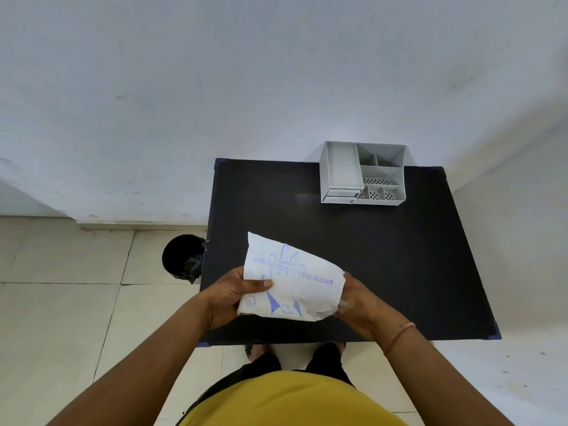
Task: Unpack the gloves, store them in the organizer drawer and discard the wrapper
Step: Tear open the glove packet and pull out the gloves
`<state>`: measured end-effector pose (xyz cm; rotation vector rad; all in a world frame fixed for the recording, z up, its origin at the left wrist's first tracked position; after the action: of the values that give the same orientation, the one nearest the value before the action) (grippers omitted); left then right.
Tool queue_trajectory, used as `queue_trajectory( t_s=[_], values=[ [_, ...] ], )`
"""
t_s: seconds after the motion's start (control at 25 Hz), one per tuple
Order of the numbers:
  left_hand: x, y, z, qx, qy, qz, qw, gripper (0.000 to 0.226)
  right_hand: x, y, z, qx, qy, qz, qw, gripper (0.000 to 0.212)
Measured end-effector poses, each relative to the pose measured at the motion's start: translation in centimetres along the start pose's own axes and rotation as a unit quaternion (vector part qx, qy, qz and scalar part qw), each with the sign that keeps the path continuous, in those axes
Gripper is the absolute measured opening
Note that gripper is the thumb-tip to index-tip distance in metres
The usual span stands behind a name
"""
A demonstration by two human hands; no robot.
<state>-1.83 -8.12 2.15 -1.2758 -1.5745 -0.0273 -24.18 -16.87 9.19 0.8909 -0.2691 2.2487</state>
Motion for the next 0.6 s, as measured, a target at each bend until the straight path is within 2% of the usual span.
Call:
queue_trajectory(
  t_s=[0.04,0.16,0.28,0.36,0.6],
  values=[
    [0.0,-0.2,0.0,0.011,0.003,0.0,1.0,0.05,-0.1,-0.2,0.1,-0.02,0.021,0.0,1.0,0.022],
    [-0.1,-0.6,-0.2,0.053,0.022,-0.043,0.997,0.048,-1.1,-0.5,-0.5,-0.036,0.002,-0.038,0.999,0.019],
    [-1.5,0.9,-0.5,-0.016,-0.014,-0.135,0.991,0.049,-2.3,0.8,-1.6,0.076,-0.024,-0.114,0.99,0.02],
    [-2.3,2.5,-0.3,-0.056,-0.03,-0.174,0.983,0.053,-2.2,2.3,-2.1,0.075,-0.04,-0.158,0.984,0.019],
    [-5.3,7.2,-0.1,-0.058,-0.024,-0.249,0.967,0.052,-0.5,8.5,-4.3,0.034,-0.072,-0.259,0.963,0.018]
  ],
)
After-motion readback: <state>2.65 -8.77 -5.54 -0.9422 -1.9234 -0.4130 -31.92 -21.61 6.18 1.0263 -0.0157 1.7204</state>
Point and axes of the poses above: each hand's wrist, its own x-axis away from the middle knuckle, its own y-axis out of the back of the hand, z = x × y, the point moved 4 cm from there along -x, towards the middle knuckle, and after that the axes turned 14 degrees about x, right-handed, at the moved point
